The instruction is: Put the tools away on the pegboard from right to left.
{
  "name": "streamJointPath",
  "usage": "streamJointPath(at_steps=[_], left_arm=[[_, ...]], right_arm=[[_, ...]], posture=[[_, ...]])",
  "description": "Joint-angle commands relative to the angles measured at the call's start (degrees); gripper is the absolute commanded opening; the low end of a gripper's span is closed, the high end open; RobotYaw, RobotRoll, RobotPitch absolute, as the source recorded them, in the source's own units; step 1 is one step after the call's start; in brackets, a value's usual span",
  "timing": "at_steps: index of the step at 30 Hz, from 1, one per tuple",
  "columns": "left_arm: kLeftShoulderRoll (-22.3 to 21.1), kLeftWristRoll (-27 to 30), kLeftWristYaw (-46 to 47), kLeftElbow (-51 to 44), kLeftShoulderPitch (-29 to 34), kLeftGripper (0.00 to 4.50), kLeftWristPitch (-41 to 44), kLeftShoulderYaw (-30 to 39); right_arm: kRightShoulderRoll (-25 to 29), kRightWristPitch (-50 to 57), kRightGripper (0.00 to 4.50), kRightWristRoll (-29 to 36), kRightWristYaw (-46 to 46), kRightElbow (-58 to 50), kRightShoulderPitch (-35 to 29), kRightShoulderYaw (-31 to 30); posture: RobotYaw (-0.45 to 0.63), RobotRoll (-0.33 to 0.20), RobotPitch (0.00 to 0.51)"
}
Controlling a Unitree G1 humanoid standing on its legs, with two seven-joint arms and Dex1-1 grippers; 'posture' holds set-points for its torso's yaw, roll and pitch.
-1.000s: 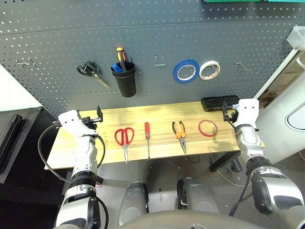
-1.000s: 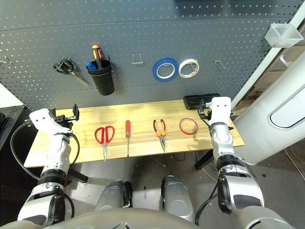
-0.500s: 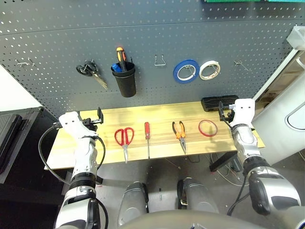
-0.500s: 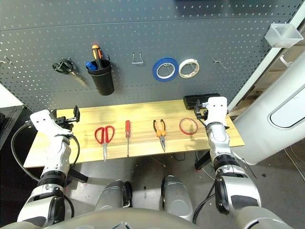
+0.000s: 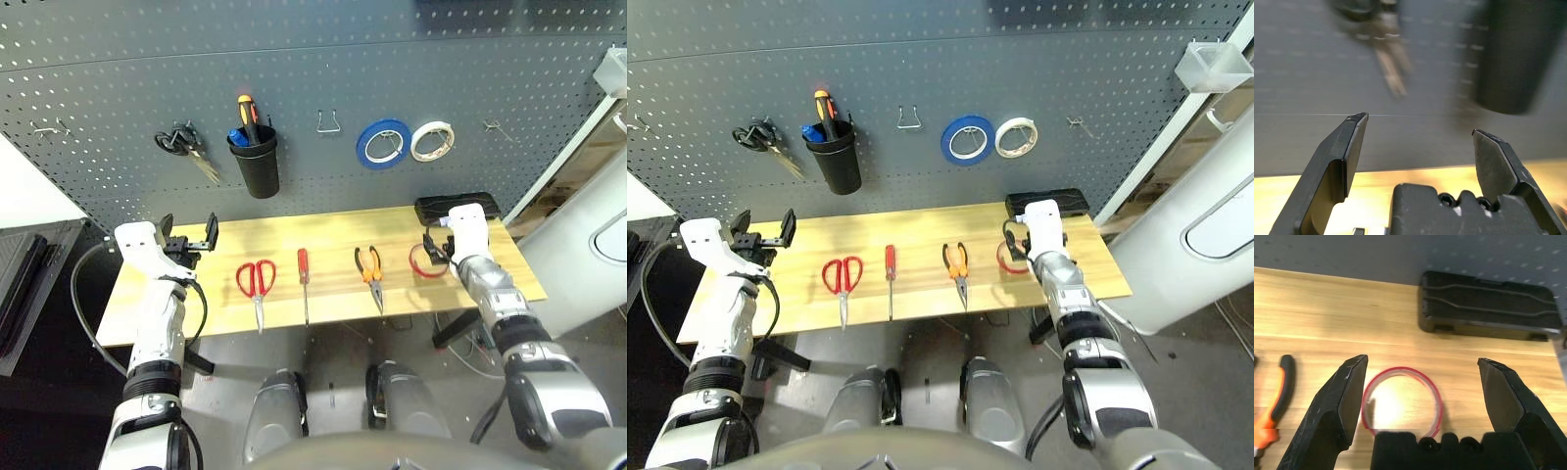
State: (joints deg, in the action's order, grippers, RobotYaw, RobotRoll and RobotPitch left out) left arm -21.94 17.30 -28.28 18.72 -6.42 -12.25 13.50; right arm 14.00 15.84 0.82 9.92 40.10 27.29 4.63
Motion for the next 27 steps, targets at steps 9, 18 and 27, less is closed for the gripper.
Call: streamJointPath(at_steps=[9,18,27], left_arm=[[-8.1,7.1,-18.9,-16.6,6.6,4.48,14.0,-5.3],[-9.9,7.2,-24.4,-19.1,10.3,4.48,14.9,-5.9],[-9.6,7.4,-24.1,-21.8,11.3,4.5,16.0,-6.1]], right_arm=[[0.2,16.5,4.5,-1.1,4.7,-1.2,3.5,-4.5],[-1.8,14.0,4.5,-2.6,4.0,11.5,8.0,-6.1],[-3.2,9.4,2.83,-2.8,1.5,22.0,12.5,-5.4]], posture=[[-0.03,0.0,0.219],[0.02,0.0,0.252],[0.05,0.0,0.226]])
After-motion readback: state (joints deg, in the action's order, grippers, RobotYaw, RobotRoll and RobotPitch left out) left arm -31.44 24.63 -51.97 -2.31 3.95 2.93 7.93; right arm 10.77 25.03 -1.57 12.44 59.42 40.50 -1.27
